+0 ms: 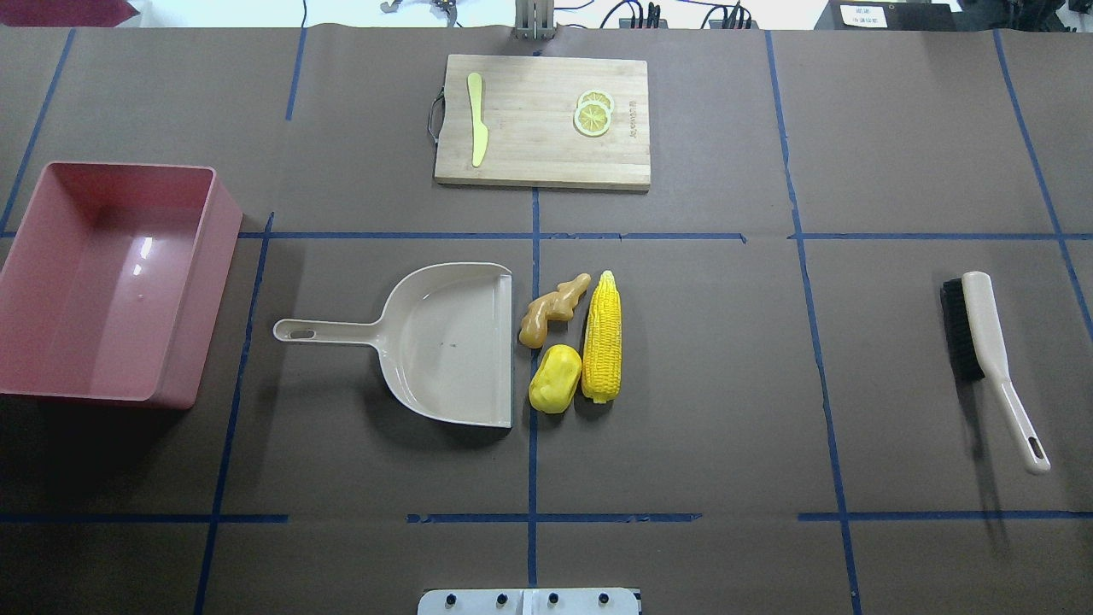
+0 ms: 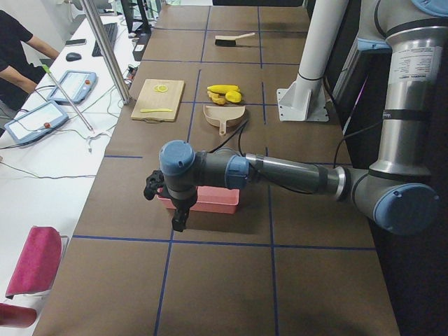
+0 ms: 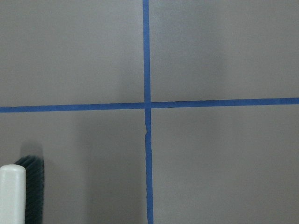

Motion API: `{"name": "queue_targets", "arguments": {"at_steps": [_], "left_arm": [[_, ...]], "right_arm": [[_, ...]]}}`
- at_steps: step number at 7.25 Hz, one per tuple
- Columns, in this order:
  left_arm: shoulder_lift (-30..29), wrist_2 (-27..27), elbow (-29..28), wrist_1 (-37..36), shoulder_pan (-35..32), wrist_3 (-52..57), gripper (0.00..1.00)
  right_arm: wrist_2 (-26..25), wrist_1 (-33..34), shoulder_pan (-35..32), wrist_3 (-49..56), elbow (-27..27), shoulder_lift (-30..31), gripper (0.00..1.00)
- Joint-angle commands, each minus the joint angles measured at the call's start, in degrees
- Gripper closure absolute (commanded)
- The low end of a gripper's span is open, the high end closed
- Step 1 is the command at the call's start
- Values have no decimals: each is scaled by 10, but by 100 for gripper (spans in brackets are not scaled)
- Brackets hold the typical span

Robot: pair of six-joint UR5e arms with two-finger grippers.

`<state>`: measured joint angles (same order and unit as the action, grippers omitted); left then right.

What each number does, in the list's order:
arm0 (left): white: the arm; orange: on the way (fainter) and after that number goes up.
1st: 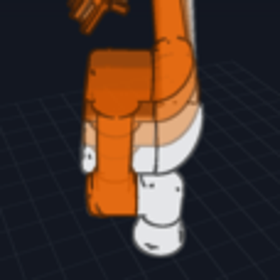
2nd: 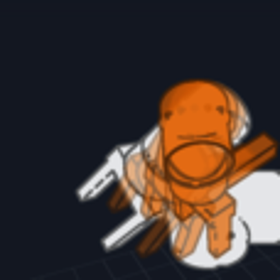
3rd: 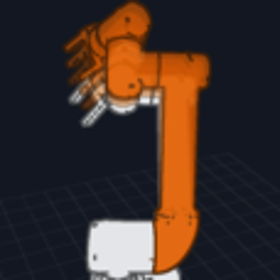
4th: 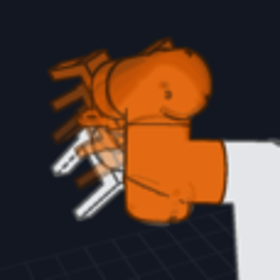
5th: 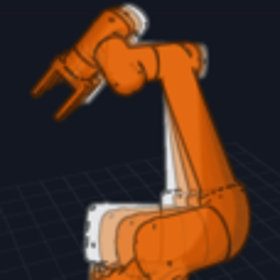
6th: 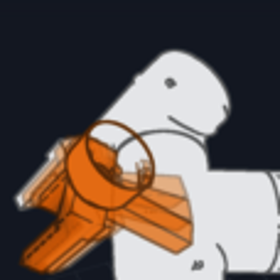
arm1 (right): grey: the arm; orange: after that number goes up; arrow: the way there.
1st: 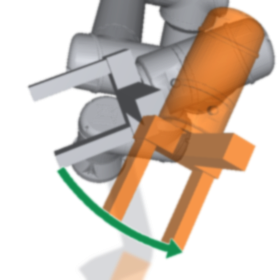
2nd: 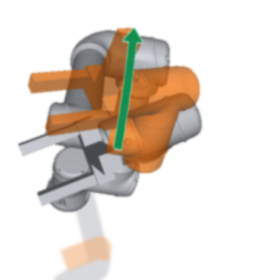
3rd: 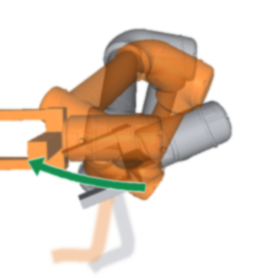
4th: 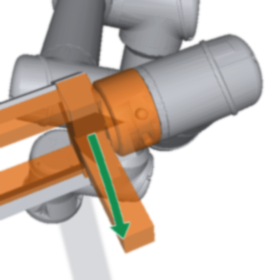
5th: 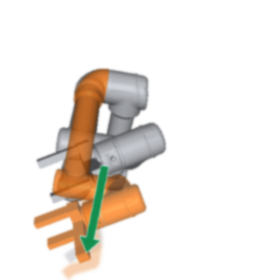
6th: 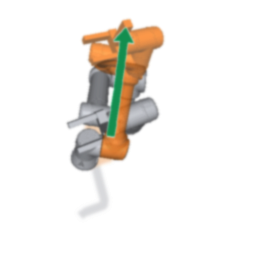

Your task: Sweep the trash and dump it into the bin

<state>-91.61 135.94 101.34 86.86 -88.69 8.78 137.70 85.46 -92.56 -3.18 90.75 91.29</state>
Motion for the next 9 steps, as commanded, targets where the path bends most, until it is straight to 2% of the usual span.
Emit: {"name": "queue_targets", "arguments": {"at_steps": [1, 2, 3, 5, 6, 7, 8, 9], "left_arm": [[-19, -50, 89, 5, 102, -2, 0], [-23, -57, 111, 5, 113, -8, 0], [-56, -56, 116, 3, 125, -9, 0], [-96, -31, 139, 12, 190, -13, 0], [-123, -31, 146, 16, 240, -70, 0], [-175, -43, 150, 3, 261, -105, 0], [-189, -44, 149, 1, 298, -113, 0], [-201, -44, 148, 1, 310, -112, 0]], "right_arm": [[12, 7, 5, -46, 25, -10, 0], [34, 5, 6, -46, 30, -9, 0], [56, 4, 8, -46, 36, -5, 0], [58, 2, 21, -67, 65, -1, 0], [60, 1, 32, -79, 72, -1, 0], [60, 1, 50, -106, 81, -1, 0], [57, 0, 68, -157, 90, 1, 0], [50, -1, 96, -210, 128, 26, 0]]}}
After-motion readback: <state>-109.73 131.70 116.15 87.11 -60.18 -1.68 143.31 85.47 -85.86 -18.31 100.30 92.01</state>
